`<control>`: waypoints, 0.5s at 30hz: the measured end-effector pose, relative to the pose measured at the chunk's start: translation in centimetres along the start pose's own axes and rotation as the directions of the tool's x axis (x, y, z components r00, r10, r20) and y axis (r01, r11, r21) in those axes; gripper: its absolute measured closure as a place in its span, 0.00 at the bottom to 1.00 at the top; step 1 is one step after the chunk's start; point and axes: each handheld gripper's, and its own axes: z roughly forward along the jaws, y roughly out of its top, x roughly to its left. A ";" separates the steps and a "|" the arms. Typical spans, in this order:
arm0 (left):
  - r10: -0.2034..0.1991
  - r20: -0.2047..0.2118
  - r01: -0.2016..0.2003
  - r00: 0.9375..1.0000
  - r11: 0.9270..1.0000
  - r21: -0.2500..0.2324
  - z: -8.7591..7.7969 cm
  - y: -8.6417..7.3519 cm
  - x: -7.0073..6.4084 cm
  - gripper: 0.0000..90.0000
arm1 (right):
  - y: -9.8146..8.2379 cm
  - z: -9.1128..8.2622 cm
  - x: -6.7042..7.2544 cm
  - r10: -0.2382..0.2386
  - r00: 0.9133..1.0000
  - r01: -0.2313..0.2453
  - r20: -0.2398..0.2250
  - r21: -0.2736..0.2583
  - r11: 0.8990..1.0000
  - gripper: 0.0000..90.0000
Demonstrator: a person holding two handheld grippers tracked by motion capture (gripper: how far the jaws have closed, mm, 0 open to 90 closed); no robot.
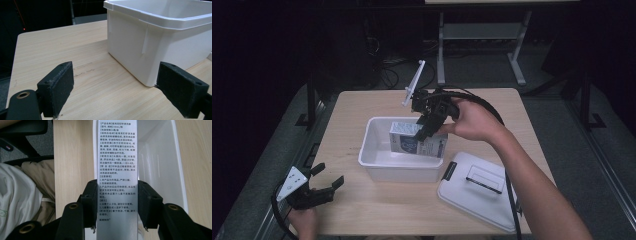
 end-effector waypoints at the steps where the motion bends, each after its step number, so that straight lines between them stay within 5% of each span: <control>1: 0.000 0.000 0.000 1.000 1.000 0.000 0.0 0.0 0.0 0.15 | 0.1 0.2 0.0 0.004 1.000 -0.004 -0.003 0.002 1.000 0.61; 15: -0.002 0.002 0.002 1.000 1.000 -0.002 0.0 0.0 0.1 0.15 | 0.8 2.7 -0.5 -0.015 1.000 0.016 -0.024 0.017 1.000 0.62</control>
